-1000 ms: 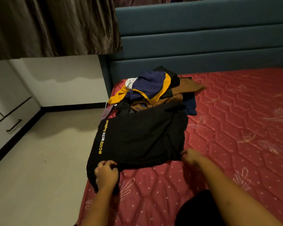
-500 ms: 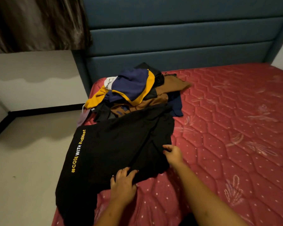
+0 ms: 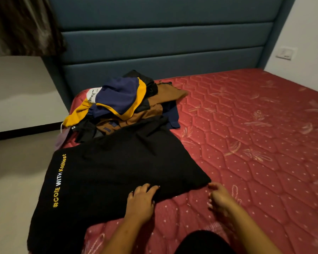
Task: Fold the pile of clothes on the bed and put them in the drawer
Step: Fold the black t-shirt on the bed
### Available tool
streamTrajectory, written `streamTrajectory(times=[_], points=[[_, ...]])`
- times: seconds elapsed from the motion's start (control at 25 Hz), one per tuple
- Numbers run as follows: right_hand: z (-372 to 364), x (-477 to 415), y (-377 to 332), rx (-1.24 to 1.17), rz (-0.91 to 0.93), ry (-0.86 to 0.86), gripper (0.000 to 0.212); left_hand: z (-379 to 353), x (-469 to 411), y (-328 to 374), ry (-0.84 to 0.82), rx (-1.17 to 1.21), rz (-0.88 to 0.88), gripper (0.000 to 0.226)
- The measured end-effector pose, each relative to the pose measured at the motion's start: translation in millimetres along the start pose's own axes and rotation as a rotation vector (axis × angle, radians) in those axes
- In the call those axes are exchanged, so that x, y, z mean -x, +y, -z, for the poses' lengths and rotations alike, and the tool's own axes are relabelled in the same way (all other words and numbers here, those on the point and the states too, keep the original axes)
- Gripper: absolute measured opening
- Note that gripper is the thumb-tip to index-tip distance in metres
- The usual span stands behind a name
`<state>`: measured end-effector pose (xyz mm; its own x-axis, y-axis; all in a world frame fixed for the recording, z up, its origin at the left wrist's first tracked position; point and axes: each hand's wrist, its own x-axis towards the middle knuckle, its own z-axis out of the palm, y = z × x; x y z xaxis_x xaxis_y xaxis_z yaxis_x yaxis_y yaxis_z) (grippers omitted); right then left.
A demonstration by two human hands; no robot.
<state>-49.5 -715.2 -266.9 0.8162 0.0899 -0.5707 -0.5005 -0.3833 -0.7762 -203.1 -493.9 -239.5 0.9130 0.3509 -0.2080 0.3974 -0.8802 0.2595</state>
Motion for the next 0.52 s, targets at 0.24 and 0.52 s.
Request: streamTrajectory(times=[0.24, 0.52], points=[[-7, -28, -20, 0.516, 0.242, 0.138, 0.050, -11, 2, 30, -0.051, -0.004, -0.038, 0.046], [-15, -30, -30, 0.280, 0.373, 0.230, 0.024, -13, 0, 36, 0.072, -0.152, 0.095, 0.050]])
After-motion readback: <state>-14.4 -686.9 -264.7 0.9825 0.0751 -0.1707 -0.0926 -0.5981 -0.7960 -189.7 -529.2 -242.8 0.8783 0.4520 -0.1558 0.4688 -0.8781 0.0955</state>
